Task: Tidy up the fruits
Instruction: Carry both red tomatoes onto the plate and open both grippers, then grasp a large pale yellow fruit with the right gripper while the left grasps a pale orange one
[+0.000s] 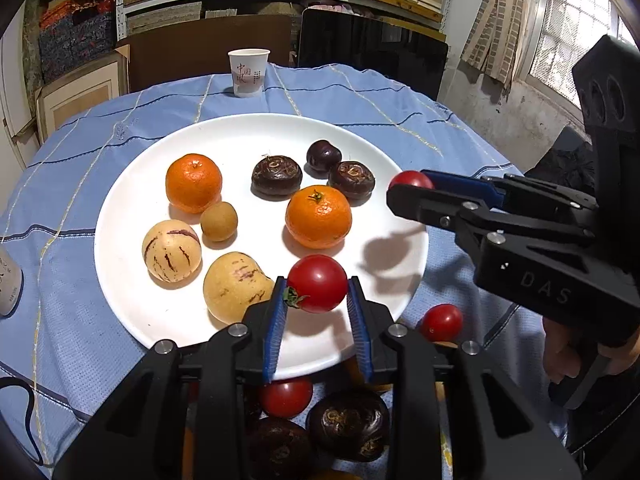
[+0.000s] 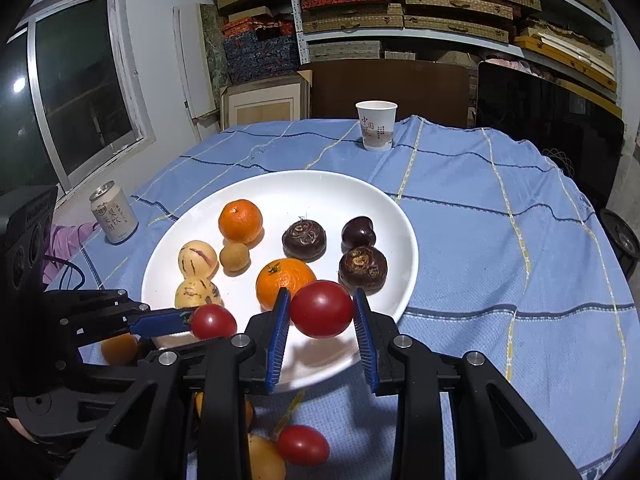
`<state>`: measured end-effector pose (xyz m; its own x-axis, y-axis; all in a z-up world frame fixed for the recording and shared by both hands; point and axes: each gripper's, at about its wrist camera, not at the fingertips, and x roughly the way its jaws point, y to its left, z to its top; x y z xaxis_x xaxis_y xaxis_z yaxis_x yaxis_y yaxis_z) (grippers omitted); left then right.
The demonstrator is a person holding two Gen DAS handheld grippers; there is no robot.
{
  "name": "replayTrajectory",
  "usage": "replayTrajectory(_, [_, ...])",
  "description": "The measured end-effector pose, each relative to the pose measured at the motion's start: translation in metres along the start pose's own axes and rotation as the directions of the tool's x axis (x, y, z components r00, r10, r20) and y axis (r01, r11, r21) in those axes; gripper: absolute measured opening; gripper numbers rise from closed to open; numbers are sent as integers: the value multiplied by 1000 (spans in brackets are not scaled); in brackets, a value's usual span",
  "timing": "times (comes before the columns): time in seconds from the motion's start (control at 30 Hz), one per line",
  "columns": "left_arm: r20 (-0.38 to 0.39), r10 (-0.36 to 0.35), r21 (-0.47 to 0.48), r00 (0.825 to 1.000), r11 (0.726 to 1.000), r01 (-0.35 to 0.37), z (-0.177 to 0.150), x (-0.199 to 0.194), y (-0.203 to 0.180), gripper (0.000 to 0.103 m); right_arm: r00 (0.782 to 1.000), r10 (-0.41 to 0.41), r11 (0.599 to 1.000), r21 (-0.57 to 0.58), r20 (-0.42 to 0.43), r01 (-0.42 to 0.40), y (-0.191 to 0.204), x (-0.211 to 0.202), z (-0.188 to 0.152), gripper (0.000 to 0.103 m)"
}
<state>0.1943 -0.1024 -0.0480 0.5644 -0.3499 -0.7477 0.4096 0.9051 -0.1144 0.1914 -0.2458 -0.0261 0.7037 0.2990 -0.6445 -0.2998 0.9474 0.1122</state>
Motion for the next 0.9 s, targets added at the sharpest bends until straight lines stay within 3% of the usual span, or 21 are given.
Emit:
replayTrajectory(0.03, [-1,-1,-4,1000,1000,1,0,0,1,31,1000,-5,1000,-3,13,5,0,-2,0,54])
replayTrajectory(0.07, [7,-5,-8,1000,1000,5,0,-3,2,36,999,-19,1000,-2,36,19,0,-6,0,56])
replayTrajectory(0.17, [45,7,-8,999,1000,-6,0,-15,2,48,999,-16,1000,17,40,15,-2,-11,1,56])
replayTrajectory(0.33, [93,11,-12,996,1000,-9,-6,-41,6,53,999,-9,999,40,39,7,-4,-28,-7,56])
replayTrajectory(0.4, [127,25,-22,992,1000,-23,-12,-57,11,74,999,-9,999,41,37,7,-3,-36,-12,56])
replayTrajectory(0.5, [173,34,-55,984,998,-25,-24,-83,24,85,1000,-3,999,50,24,2,-2,-46,-25,56])
replayTrajectory(0.67, [176,51,-86,983,996,-37,-51,-108,43,90,1000,17,999,44,-11,-16,11,-60,-49,56])
replayTrajectory(0.9, [131,68,-149,989,988,-48,-88,-108,71,92,998,46,999,-2,-51,-47,41,-68,-79,56])
